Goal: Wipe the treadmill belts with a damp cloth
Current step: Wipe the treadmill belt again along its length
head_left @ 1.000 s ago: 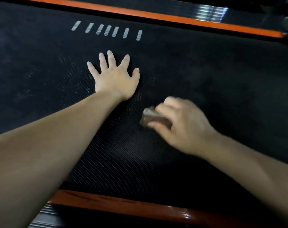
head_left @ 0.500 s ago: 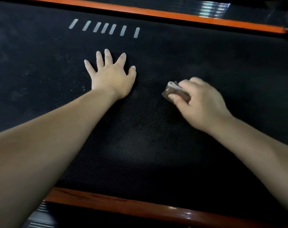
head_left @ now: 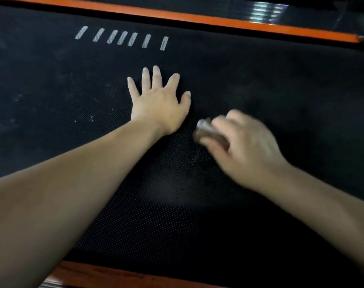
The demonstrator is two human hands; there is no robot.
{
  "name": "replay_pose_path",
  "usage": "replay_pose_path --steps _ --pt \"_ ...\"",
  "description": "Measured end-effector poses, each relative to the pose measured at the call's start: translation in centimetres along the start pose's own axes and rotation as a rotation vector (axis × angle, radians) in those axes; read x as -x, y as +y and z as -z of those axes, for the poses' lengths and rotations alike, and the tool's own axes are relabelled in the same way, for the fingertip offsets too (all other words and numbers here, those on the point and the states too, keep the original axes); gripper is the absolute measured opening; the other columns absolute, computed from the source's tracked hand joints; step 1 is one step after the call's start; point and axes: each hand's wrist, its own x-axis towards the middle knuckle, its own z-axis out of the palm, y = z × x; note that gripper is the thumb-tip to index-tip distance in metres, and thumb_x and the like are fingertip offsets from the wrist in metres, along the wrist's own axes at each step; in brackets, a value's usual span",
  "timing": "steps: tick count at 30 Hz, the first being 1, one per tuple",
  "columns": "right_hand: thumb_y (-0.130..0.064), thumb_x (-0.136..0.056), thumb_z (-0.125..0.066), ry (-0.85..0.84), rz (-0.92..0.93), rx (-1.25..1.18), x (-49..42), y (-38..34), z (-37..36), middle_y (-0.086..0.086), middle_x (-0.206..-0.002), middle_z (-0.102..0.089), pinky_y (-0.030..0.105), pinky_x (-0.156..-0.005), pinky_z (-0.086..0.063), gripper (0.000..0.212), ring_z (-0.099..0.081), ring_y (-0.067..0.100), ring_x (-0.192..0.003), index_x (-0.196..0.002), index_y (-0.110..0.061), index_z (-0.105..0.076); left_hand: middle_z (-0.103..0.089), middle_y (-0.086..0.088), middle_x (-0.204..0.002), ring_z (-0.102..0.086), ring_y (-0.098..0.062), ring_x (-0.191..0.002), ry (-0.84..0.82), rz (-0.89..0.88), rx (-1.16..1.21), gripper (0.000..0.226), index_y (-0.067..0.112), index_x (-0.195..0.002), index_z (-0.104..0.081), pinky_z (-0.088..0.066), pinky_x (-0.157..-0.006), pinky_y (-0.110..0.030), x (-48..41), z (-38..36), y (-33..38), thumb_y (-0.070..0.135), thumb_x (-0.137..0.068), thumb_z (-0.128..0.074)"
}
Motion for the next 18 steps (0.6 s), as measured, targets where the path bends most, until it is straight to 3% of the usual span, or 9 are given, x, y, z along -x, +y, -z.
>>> replay_pose_path --steps 4,6,9,15,18 --pt "-0.055 -0.096 -0.046 -0.082 0.121 -0.011 0.3 0.7 0.3 0.000 -0.081 -0.051 0.038 -0.065 -0.046 0.040 -0.055 0.025 -0.070 -0.090 -0.018 -0.060 -0.006 -0.016 -0.172 0.005 -0.035 -0.159 0.007 0.004 0.000 0.063 0.033 -0.159 -0.026 0.007 -0.124 -0.063 0.0 0.0 0.2 0.060 -0.102 -0.026" --pt "-0.056 -0.096 -0.048 -0.016 -0.025 0.067 -2.7 3.6 0.2 0.003 -0.083 -0.054 0.037 -0.062 -0.045 0.038 -0.059 0.032 -0.074 -0.090 -0.020 -0.059 -0.006 -0.015 -0.172 0.005 -0.035 -0.159 0.008 0.002 0.008 0.062 0.034 -0.159 -0.026 0.007 -0.124 -0.062 0.1 0.1 0.2 0.061 -0.103 -0.026" --pt "-0.053 -0.096 -0.054 0.012 -0.227 0.055 -4.6 5.6 0.0 0.000 -0.085 -0.052 0.033 -0.059 -0.040 0.032 -0.058 0.028 -0.075 -0.088 -0.022 -0.054 -0.006 -0.015 -0.172 0.005 -0.034 -0.159 0.002 0.003 0.015 0.062 0.034 -0.159 -0.026 0.007 -0.124 -0.062 0.2 0.1 0.1 0.061 -0.103 -0.026" --pt "-0.056 -0.095 -0.049 -0.089 0.075 -0.040 -0.9 2.7 0.4 -0.007 -0.079 -0.042 0.033 -0.064 -0.036 0.031 -0.044 0.017 -0.066 -0.082 -0.029 -0.041 -0.007 -0.015 -0.172 0.004 -0.034 -0.159 0.019 -0.002 0.014 0.062 0.033 -0.159 -0.026 0.006 -0.124 -0.062 0.2 0.0 0.2 0.060 -0.103 -0.026" --pt "-0.058 -0.092 -0.047 0.020 -0.068 0.054 -5.2 6.7 -0.1 0.002 -0.085 -0.048 0.038 -0.065 -0.046 0.041 -0.057 0.033 -0.076 -0.089 -0.019 -0.057 -0.007 -0.014 -0.172 0.004 -0.033 -0.159 0.015 0.002 0.012 0.063 0.034 -0.159 -0.026 0.006 -0.124 -0.062 0.2 0.0 0.2 0.061 -0.102 -0.026"
